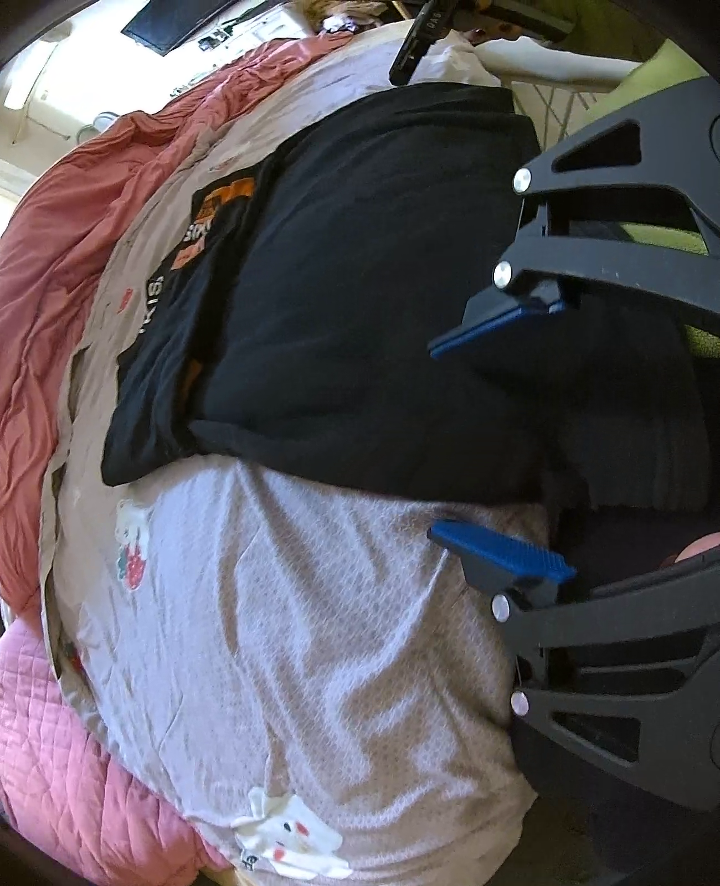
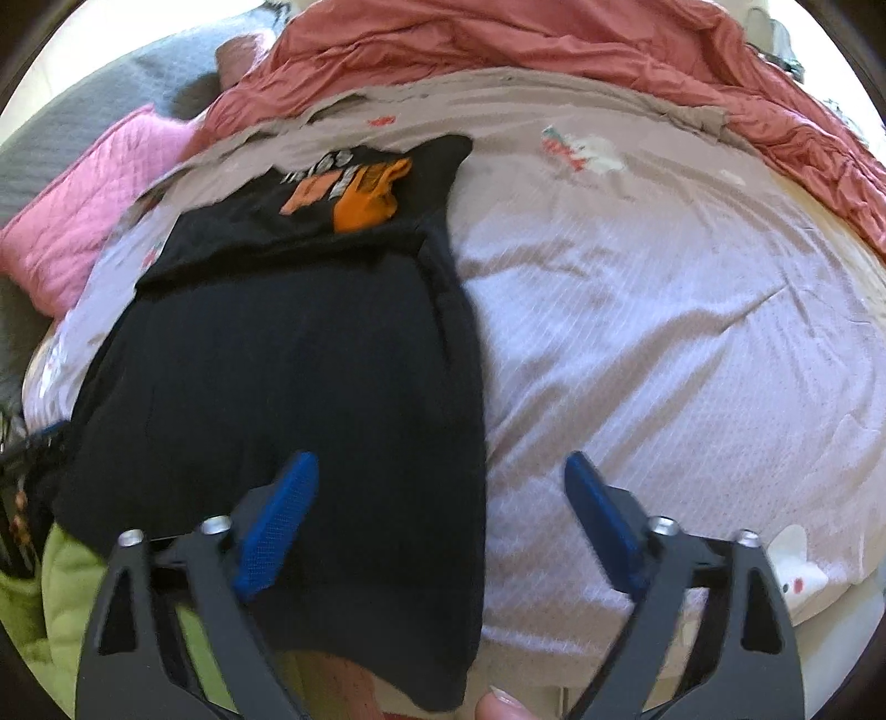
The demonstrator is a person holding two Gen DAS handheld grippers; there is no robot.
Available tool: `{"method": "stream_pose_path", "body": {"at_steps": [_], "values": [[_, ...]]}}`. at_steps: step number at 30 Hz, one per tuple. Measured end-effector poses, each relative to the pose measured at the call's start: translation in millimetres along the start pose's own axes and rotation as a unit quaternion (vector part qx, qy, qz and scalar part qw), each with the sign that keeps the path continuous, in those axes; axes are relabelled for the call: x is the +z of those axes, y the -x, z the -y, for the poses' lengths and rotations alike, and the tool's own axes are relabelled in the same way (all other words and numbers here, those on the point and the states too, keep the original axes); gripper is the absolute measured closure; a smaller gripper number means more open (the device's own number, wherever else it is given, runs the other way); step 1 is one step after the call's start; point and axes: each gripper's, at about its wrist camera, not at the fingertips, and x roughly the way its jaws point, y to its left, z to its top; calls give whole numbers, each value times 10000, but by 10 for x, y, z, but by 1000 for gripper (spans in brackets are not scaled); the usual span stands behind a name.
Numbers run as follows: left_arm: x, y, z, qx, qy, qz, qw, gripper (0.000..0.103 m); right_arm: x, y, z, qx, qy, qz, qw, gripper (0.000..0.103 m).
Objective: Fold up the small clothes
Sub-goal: 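Close both tools on the black shirt hem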
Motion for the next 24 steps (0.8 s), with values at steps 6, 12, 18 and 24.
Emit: {"method": "stream_pose_path", "body": {"at_steps": [6, 12, 18, 24], "values": [[-28, -64, -14, 12, 13, -87, 10000, 56, -176, -37, -54, 134, 86, -69, 9998, 79], [-37, -85, -29, 28, 53, -110, 9999, 55, -228, -29, 70, 139, -63, -156, 9998, 75], [-35, -119, -32, -4, 43, -131, 9999, 56, -285, -69, -28, 377, 102, -218, 9990, 79], [-31, -82, 5, -17, -54, -42, 10000, 89, -209, 84, -117, 881, 259, 121, 9957, 94]]}}
